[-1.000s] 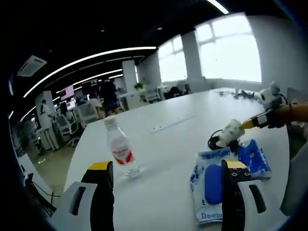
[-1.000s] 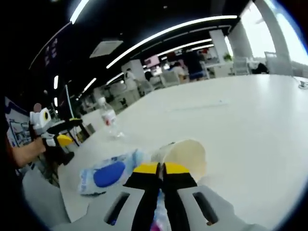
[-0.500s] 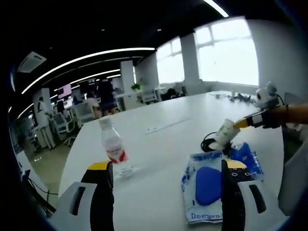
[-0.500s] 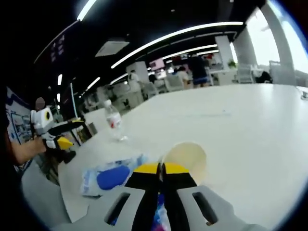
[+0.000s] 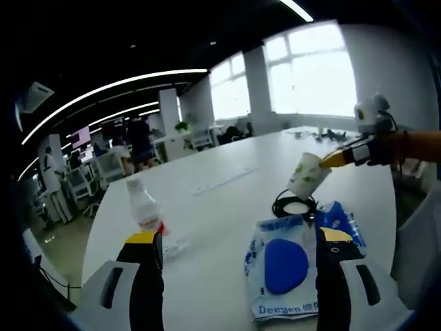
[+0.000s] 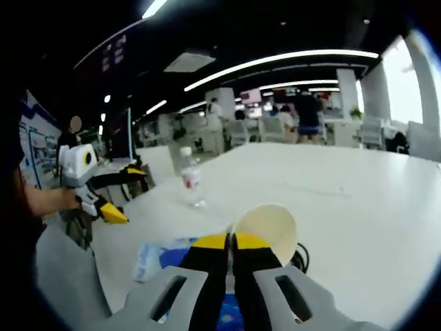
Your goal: Arrange the tabletop items into an orderly group along one side of the table until the central work area is clear of visible clutter.
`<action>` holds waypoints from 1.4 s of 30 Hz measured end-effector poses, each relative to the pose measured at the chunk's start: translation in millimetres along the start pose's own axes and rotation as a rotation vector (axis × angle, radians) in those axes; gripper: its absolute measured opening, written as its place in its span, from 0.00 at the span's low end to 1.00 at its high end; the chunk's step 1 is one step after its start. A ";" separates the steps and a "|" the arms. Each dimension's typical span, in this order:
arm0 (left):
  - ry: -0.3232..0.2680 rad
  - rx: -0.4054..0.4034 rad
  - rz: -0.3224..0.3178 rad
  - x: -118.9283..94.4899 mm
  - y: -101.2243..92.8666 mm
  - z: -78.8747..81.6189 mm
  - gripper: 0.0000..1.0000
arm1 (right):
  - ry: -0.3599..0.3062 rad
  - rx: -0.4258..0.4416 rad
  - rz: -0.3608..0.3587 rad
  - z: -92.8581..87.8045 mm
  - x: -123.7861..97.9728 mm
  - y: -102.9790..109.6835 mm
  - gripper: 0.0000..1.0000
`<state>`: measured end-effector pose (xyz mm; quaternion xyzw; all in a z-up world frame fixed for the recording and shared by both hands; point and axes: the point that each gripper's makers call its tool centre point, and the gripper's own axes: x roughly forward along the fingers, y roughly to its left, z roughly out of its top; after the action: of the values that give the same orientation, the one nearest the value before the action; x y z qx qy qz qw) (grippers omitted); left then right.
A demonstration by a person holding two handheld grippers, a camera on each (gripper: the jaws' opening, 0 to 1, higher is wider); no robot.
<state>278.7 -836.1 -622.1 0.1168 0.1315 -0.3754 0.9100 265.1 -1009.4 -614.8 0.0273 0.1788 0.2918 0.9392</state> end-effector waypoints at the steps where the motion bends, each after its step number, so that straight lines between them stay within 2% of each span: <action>1: -0.001 0.005 -0.007 0.6 -3.4 1.1 0.89 | 0.000 -0.010 0.009 1.7 0.4 4.3 0.00; 6: 0.003 0.025 -0.036 3.0 -18.2 5.4 0.88 | 0.005 -0.029 0.077 6.9 3.1 26.8 0.00; 9: 0.019 0.041 -0.056 4.2 -25.9 4.7 0.88 | 0.019 -0.038 0.115 5.2 5.0 38.9 0.00; 23: 0.025 0.091 -0.128 2.4 -47.9 7.9 0.84 | 0.086 -0.125 0.252 -4.5 7.5 90.3 0.00; 28: 0.045 0.113 -0.141 1.5 -54.3 4.6 0.80 | 0.123 -0.180 0.300 -12.1 8.9 106.4 0.00; 32: 0.052 0.162 -0.163 0.0 -60.8 4.2 0.75 | 0.135 -0.195 0.331 -15.4 8.9 115.7 0.00; 35: 0.062 0.168 -0.176 -0.5 -63.8 2.6 0.71 | 0.141 -0.207 0.349 -15.9 8.0 121.5 0.00; 38: 0.077 0.164 -0.191 -0.8 -66.7 -0.5 0.66 | 0.165 -0.279 0.362 -19.3 6.5 127.5 0.00; 42: 0.093 0.165 -0.199 -0.9 -68.2 -3.5 0.62 | 0.200 -0.333 0.376 -25.6 5.3 133.0 0.00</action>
<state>228.9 -881.5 -632.8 0.1950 0.1529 -0.4675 0.8485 188.5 -897.6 -619.8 -0.1237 0.2120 0.4880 0.8377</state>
